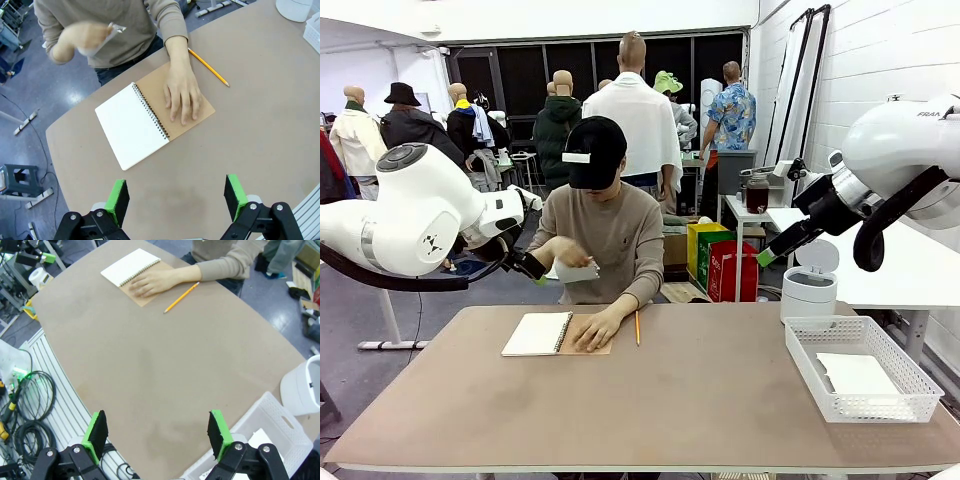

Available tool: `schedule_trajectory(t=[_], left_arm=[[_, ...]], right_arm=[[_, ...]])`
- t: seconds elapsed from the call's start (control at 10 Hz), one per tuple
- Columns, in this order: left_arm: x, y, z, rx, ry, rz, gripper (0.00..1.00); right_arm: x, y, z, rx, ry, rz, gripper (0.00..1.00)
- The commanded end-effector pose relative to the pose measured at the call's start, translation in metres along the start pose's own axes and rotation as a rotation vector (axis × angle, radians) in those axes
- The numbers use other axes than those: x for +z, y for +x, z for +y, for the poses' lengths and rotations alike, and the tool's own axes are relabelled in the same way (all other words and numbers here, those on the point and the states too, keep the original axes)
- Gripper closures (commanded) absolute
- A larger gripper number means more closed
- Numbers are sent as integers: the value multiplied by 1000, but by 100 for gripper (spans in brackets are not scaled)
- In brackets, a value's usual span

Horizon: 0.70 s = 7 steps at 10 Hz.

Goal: Sort the paper based on its condition.
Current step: If a person hands you a paper, place it in the Organizing basket , and if it's crumpled, put it in the Trash can.

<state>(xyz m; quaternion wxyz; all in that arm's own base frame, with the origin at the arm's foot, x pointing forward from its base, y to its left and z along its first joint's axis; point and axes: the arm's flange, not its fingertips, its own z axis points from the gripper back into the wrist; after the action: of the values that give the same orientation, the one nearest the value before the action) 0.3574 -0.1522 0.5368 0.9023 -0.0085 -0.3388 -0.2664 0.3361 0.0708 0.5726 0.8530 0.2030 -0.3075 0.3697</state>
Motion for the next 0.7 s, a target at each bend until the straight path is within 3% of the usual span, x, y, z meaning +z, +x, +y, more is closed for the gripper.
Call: schedule_trajectory(t=[0.0,0.6], left_arm=[[0,0,1,-3,0,0,0],[0,0,1,-3,0,0,0]], right_arm=[[0,1,1,2,-1,0,0],[0,1,1,2,-1,0,0]])
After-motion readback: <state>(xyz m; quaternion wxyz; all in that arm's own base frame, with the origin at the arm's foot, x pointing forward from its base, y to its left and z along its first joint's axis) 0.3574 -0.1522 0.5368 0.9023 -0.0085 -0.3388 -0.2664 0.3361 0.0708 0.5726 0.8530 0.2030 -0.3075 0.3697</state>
